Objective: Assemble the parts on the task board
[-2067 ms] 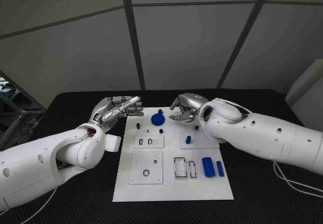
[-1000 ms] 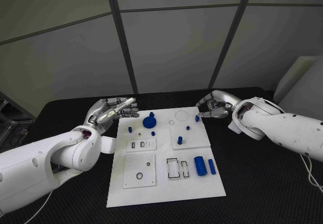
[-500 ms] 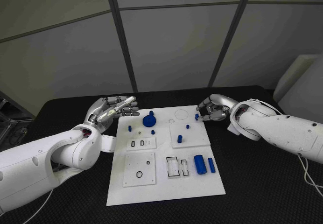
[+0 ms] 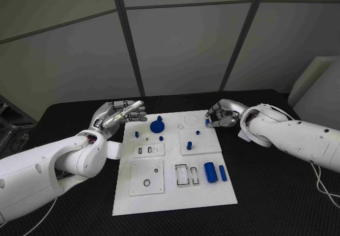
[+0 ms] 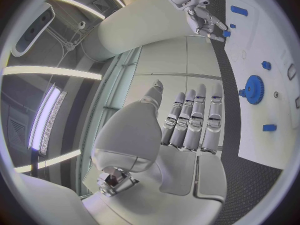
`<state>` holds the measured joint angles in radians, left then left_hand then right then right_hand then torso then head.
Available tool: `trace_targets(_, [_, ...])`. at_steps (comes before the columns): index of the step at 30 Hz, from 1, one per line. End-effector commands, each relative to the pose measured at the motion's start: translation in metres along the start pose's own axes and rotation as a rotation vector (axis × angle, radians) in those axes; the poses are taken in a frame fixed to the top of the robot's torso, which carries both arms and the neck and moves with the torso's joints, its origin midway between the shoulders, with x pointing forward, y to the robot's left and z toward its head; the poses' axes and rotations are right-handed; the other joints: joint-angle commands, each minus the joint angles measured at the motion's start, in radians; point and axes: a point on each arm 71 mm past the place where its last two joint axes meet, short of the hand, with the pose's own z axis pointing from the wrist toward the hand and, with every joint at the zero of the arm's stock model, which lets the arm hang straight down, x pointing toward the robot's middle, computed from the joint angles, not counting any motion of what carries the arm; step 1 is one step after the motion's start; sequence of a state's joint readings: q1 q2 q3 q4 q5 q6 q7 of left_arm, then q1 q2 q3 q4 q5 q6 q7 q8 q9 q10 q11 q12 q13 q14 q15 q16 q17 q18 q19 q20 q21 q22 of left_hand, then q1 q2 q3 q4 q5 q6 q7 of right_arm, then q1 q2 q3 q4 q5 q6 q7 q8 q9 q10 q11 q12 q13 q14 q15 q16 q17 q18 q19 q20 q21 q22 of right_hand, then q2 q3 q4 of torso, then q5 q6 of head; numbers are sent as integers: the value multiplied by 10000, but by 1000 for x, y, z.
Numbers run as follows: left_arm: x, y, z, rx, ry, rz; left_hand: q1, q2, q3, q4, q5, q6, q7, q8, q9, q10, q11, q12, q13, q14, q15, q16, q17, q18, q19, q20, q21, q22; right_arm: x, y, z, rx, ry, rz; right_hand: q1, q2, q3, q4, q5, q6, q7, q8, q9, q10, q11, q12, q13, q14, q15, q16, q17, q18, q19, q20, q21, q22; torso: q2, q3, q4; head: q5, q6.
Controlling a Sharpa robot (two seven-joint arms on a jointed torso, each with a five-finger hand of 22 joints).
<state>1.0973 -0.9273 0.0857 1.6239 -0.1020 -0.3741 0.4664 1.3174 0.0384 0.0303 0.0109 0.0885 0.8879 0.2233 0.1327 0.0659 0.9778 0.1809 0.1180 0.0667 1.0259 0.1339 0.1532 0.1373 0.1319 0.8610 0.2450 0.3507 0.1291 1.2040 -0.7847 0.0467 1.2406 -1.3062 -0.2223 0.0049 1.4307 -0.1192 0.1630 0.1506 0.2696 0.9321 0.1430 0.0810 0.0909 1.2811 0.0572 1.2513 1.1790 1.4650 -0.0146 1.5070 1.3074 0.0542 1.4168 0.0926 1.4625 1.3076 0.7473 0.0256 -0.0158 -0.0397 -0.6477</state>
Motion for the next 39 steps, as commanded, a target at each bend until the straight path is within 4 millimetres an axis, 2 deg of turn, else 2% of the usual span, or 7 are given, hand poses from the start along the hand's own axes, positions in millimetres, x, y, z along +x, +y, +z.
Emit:
trace_targets(1, [2,-1,1,89,134,-63,20,112,-25,-59,-5,-29,62,-41,-10,-45,21,-37,-12,9,57,-52,14,509,45,18,-70,-14,2,1,1,8,145,-105,83,83,18,-75,-46,151,0,81,26,119,4,84,39,764,0,34,1226,-15,-1,25,-34,127,-2,6,-8,4,-20])
trace_targets(23, [1,-1,1,80,108,-49,43,113,-23,-87,-3,-13,55,-50,-6,-27,16,-49,-7,24,55,-71,25,511,46,19,-77,-24,7,1,3,122,277,-266,148,279,81,-123,-94,601,-18,233,84,256,-11,236,205,767,-6,35,1247,-35,74,30,13,240,-1,16,-7,10,-61])
trace_targets(35, [1,-1,1,75,105,-48,50,126,-17,-94,-2,-7,56,-56,-5,-22,16,-55,-6,30,54,-80,30,512,48,20,-80,-28,4,2,5,190,-227,-365,134,565,177,-100,-63,1115,-123,482,166,371,-95,338,317,772,-69,37,1272,-55,144,-16,59,348,3,21,-2,0,-79])
trace_targets(39, [1,-1,1,74,107,-49,50,127,-17,-94,-2,-7,56,-56,-5,-22,16,-55,-6,30,54,-81,31,512,48,20,-80,-29,3,2,5,236,-510,-385,251,747,289,-170,-56,1312,-198,604,209,419,-160,371,359,777,-123,43,1293,-63,172,-58,78,393,-2,23,0,-17,-94])
